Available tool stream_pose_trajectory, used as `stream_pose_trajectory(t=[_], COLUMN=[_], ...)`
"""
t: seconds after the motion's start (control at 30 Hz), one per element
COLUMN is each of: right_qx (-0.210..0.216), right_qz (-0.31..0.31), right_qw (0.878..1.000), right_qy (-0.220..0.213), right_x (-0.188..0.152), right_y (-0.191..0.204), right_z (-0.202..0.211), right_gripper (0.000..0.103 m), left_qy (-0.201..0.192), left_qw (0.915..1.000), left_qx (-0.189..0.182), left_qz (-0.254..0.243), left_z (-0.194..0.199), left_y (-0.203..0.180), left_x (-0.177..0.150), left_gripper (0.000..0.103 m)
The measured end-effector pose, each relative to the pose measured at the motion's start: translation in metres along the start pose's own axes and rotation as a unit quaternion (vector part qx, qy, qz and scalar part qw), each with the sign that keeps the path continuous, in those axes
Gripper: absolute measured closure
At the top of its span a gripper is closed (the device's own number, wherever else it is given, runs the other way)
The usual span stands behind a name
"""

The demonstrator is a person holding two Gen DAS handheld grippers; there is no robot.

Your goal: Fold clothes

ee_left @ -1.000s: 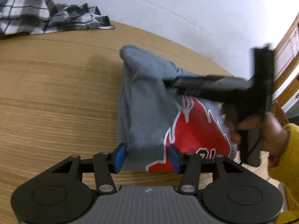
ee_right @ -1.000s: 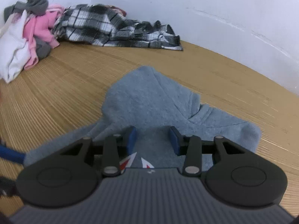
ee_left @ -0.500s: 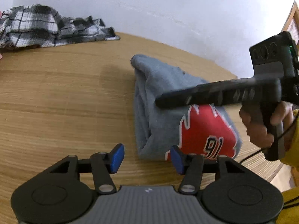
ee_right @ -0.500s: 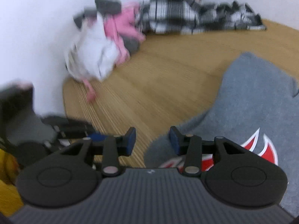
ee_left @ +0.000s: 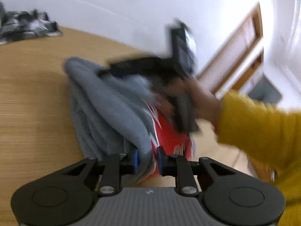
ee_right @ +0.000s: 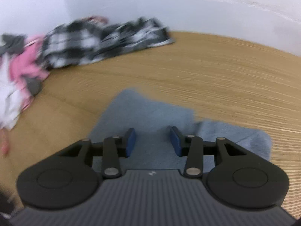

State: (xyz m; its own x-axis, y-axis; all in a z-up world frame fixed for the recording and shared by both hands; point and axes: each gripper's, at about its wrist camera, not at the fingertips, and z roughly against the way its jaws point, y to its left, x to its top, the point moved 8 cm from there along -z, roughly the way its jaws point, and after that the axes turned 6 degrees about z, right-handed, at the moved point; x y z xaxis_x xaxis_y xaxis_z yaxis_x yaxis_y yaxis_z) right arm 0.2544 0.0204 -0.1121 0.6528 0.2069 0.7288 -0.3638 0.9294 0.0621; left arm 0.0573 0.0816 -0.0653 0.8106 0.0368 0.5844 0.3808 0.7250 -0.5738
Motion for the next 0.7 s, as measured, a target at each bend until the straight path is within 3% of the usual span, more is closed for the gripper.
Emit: stream_pose_trajectory(t=[0.1, 0.2, 0.3, 0.43, 0.5, 0.7], right_qx=[0.007, 0.0, 0.002, 0.02, 0.03, 0.057], right_qz=[-0.023, -0.016, -0.002, 0.042, 0.066, 0.122], right_qw=[1.0, 1.0, 1.0, 0.998, 0.996, 0.988], right_qy=[0.002, 0.0, -0.015, -0.037, -0.045, -0.073], right_x=[-0.004, 0.0, 0.004, 0.0, -0.005, -0.02], right_y=[-0.005, -0.005, -0.001, 0.023, 0.038, 0.072], right_z=[-0.016, -0.017, 0.008, 0.038, 0.048, 0.087], right_gripper=[0.044, 0.043, 0.043, 0.042, 0.04, 0.042], left_qy=[0.002, -0.004, 0.011, 0.034, 0.036, -0.001], left_qw=[0.9994, 0.9984, 0.9985, 0.997, 0.9966, 0.9933], left_qx=[0.031, 0.029, 0.053, 0.07, 0.073, 0.105], left_qz=[0.015, 0.049, 0.007, -0.005, -0.01, -0.047], left_z=[0.002, 0.012, 0.02, 0.02, 0.021, 0.047], left_y=[0.006, 0.013, 0.004, -0.001, -0.005, -0.01], left_x=[-0.009, -0.008, -0.016, -0.024, -0.024, -0.005], left_gripper=[0.081, 0.083, 0.082, 0.081, 0.075, 0.066])
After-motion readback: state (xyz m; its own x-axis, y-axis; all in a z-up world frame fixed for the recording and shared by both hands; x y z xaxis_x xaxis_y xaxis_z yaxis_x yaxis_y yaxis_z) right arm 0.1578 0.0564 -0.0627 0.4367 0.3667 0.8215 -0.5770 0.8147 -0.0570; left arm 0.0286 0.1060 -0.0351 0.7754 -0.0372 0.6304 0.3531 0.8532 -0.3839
